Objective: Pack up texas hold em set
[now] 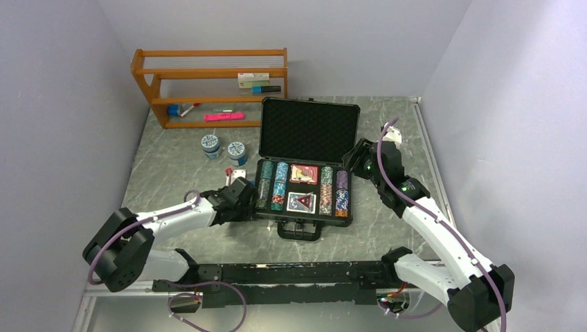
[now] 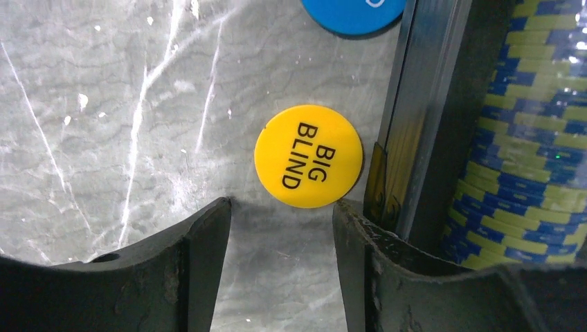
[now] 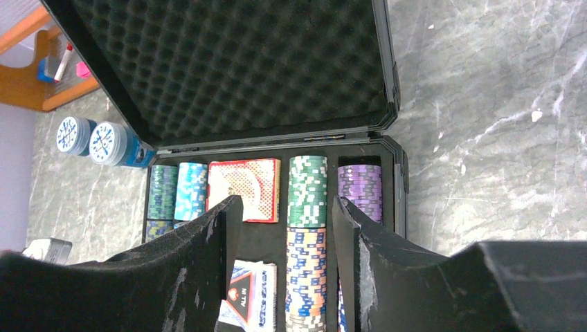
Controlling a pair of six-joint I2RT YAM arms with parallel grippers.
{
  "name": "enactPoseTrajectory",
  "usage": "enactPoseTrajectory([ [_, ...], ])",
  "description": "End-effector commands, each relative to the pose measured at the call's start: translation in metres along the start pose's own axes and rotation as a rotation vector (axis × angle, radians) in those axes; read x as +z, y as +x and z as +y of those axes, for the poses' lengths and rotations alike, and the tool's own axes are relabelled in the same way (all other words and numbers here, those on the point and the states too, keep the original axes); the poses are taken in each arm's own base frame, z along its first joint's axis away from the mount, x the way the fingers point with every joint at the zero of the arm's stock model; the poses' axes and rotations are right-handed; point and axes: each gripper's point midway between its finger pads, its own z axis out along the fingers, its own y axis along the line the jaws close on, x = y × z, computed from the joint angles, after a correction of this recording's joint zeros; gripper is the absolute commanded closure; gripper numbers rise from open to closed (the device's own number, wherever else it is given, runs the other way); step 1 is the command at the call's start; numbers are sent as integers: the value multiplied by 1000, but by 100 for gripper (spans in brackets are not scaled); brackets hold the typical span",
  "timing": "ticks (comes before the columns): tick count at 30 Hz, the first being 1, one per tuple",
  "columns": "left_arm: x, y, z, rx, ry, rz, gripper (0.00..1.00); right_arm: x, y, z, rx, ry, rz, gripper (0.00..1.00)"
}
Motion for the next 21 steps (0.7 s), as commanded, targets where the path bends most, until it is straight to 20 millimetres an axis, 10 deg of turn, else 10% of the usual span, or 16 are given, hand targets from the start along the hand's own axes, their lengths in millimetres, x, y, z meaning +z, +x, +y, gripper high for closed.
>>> enactPoseTrajectory([
  [1, 6, -3, 3, 27, -44, 1, 39, 0, -11, 2, -4, -10, -44, 45],
  [21, 9, -5, 7, -97, -34, -76, 34, 1, -10, 0, -15, -2, -45, 44],
])
